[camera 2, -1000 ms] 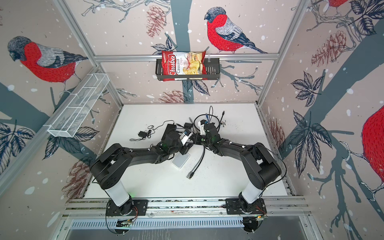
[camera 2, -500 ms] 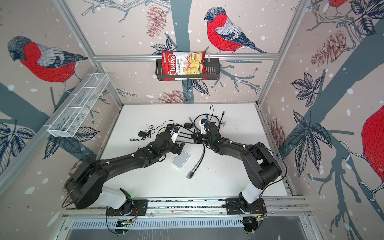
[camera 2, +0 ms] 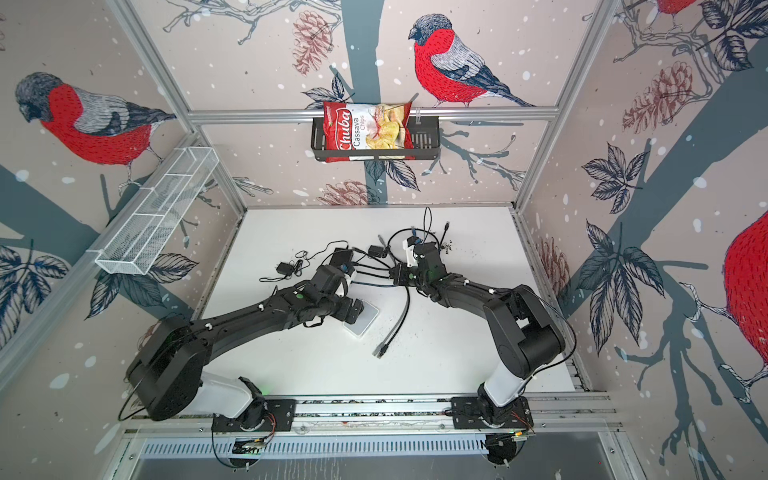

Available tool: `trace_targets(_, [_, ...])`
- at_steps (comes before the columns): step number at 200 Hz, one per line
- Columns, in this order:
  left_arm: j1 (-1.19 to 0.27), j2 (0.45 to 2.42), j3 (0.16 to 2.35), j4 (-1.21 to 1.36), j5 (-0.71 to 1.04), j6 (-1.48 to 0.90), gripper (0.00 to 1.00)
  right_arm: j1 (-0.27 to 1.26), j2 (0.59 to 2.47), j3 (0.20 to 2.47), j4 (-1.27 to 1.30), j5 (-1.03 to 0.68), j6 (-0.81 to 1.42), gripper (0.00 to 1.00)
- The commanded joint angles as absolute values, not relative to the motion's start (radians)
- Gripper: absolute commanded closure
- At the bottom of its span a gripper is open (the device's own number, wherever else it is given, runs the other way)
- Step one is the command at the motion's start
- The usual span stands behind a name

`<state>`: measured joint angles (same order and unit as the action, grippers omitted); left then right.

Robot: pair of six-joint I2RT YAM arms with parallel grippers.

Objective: Insert the plug into the switch port
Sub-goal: 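Grasp the small white router box with the left gripper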

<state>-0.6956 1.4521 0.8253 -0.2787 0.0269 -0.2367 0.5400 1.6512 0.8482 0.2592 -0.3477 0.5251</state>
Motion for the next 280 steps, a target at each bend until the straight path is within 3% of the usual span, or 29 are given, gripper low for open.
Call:
trace_targets(1, [-0.699,1.465,0.846,-0.390,0.087,-0.272,0.04,0.533,1.643,0.842,0.254,-0.362,0.506,0.91])
trace_targets(159, [-0.795,1.726,1.049,-0.547,0.003,-0.244,0.11,0.527,1.668,0.815,0.307,-0.397,0.529,0.90])
trace_targets(218, [-0.825,1.777,1.066,-0.563,-0.060,-0.232,0.24,0.527,1.666,0.807,0.310,-0.402,0.530,0.90])
trace_targets(280, [-0.856,1.762,1.004,-0.477,-0.099,-0.234,0.51,0.525,1.665,0.801,0.316,-0.407,0.532,0.90])
